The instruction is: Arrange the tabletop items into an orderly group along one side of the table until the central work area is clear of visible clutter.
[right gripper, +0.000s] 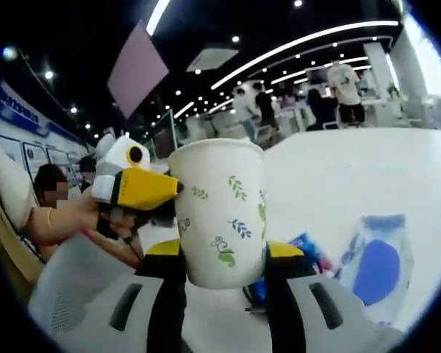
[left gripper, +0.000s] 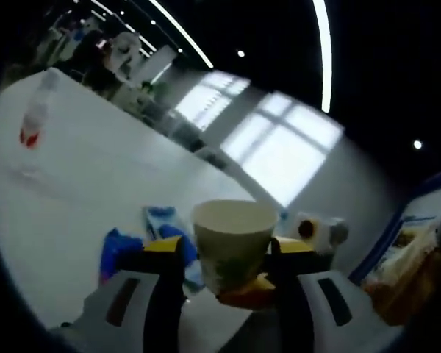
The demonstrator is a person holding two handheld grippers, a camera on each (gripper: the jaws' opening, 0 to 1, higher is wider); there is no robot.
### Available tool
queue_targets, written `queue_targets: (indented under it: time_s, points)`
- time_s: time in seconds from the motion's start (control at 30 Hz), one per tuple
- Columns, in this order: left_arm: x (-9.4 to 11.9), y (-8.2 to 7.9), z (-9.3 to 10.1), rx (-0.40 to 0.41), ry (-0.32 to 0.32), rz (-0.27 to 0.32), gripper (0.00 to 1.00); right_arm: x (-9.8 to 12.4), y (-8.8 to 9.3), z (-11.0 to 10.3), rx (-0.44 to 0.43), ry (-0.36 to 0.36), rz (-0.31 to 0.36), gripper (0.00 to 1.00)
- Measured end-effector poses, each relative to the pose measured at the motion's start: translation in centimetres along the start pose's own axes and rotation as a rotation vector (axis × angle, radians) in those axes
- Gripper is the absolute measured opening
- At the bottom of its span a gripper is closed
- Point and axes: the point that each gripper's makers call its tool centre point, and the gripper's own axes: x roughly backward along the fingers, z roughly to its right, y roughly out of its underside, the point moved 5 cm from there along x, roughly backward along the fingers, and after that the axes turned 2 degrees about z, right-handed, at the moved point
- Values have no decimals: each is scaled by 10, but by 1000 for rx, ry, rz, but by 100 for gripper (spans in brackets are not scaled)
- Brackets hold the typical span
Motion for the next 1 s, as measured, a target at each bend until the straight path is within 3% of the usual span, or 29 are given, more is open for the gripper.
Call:
queue_targets:
  time_s: [0.23,0.57,0.77,0.9,1.0]
  points:
    - [0,6,1,-15,11,-33,40,-2,5,-4,1,-31,-27,41]
    - [2,7,0,0,6,-35,39,-3,7,-7,-8,-45,-41,42]
    - [1,6,0,-7,5,-35,38,-3,7,-7,45,-41,-49,42]
    - [2,4,0,-24,8,-41,38,-5,12,-5,103,-10,-89,56]
    - [4,-1,-2,-58,-11,-31,38,-5,12,-4,122,-4,-93,61]
